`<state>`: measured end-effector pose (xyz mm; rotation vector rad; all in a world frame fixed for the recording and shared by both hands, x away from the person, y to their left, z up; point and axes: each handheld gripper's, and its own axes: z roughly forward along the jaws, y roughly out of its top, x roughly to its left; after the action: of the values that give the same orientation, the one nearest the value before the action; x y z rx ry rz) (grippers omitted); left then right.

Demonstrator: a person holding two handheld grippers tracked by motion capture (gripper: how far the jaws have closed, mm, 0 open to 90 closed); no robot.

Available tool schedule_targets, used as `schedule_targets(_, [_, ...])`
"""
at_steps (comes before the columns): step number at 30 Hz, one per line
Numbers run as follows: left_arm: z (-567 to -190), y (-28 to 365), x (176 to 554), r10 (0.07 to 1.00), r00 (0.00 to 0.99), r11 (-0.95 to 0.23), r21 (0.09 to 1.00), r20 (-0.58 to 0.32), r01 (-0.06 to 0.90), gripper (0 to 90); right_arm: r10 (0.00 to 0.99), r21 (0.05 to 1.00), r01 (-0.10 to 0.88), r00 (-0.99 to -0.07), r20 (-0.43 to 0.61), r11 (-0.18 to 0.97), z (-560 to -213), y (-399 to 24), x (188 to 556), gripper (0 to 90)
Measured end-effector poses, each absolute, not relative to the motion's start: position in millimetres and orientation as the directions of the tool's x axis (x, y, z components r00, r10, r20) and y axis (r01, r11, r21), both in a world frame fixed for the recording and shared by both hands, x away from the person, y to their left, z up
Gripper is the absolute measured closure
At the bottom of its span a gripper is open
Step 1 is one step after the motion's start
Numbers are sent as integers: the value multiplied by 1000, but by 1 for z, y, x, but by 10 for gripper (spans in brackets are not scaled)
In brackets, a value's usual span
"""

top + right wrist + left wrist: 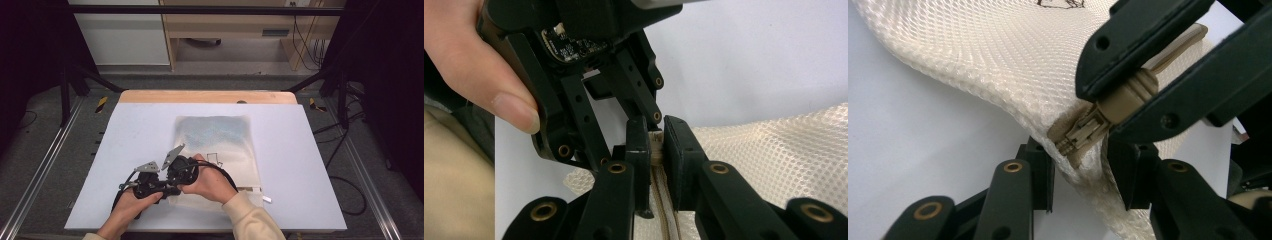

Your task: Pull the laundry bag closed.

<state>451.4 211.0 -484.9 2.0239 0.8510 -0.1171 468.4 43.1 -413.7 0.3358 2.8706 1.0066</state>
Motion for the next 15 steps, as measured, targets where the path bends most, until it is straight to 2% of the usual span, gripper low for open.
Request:
schedule_targets(10, [-486,211,453,520,751,-343,705,-407,620,795,236,630,185,-972,4,754,-412,40,469,818])
schedule_targets(15, [-485,212,453,521,748,-342,703,-411,624,818,233,628,178,-972,-6,758,-413,39,469,818])
